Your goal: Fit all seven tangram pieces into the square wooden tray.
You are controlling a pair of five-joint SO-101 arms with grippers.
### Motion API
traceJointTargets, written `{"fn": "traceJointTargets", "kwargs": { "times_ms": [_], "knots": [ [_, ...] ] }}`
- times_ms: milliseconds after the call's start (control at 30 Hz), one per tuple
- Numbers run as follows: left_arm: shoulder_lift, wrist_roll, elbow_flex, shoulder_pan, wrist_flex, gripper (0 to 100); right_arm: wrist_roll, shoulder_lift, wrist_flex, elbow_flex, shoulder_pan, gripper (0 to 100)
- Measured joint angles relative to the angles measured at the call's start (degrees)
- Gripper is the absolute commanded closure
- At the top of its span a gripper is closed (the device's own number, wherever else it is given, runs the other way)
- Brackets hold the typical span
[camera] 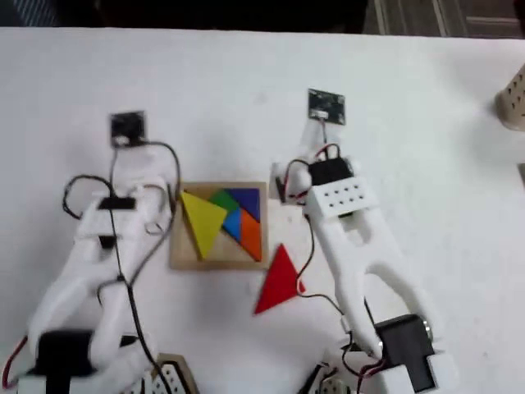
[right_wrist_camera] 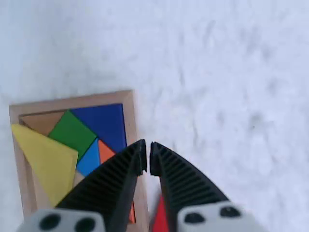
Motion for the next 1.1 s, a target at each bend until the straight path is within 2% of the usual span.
{"fn": "traceJointTargets", "kwargs": {
  "times_ms": [200,367,467,600,733,933,1100],
  "knots": [
    [-11.96,0.00,5.19,11.16,-0.18,98,0.53,2.37,-6.68,2.02,0.44,98.1],
    [-13.63,0.00,10.55,21.19,-9.05,98,0.53,2.73,-7.12,2.11,0.44,98.1],
    [-11.87,0.00,12.22,23.74,-15.47,98,0.53,2.73,-7.12,2.11,0.44,98.1],
    [-4.48,0.00,11.96,24.00,-17.23,98,0.62,2.73,-7.21,2.11,0.44,98.1],
    [1.67,0.00,8.44,23.91,-14.15,98,0.79,2.73,-8.35,2.11,0.44,98.1],
    [-0.88,0.00,7.12,23.30,-2.55,98,0.79,2.73,-8.70,2.11,0.44,98.1],
    [-5.10,0.09,8.97,23.12,1.58,98,0.79,2.73,-8.70,2.11,0.44,98.1]
  ]
}}
